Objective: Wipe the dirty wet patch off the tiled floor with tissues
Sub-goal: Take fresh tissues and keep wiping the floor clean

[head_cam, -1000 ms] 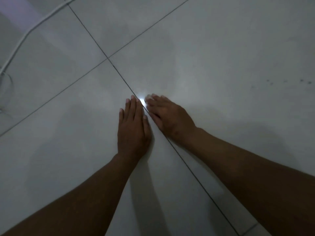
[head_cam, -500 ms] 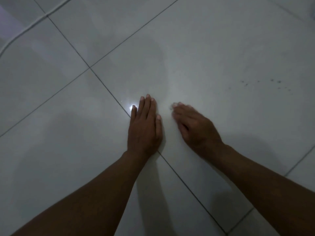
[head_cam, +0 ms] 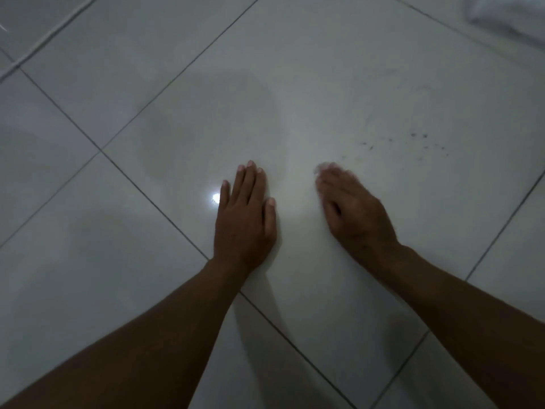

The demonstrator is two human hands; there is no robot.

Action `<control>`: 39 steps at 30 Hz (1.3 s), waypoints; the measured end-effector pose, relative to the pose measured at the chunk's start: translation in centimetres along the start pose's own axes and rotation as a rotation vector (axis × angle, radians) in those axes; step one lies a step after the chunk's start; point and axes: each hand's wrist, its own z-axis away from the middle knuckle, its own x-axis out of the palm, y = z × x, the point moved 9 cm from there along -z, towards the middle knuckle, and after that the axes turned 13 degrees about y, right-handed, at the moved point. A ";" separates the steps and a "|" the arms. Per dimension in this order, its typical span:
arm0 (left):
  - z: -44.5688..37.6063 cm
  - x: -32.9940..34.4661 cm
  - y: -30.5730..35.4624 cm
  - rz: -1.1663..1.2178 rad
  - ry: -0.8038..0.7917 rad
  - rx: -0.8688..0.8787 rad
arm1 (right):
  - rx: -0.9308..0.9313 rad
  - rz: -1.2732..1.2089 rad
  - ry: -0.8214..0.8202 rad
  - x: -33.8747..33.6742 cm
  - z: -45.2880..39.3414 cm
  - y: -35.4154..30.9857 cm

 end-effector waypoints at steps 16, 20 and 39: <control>-0.3 0.0 0.2 -0.020 -0.017 -0.025 | 0.102 0.036 0.036 2.9 -3.1 -0.6; -1.1 -0.7 -0.8 0.000 0.013 -0.045 | 0.158 0.042 0.012 5.5 -4.0 -2.9; -3.8 -2.1 -9.7 -0.130 0.115 -0.317 | -0.198 -0.129 -0.213 13.0 -8.8 -8.5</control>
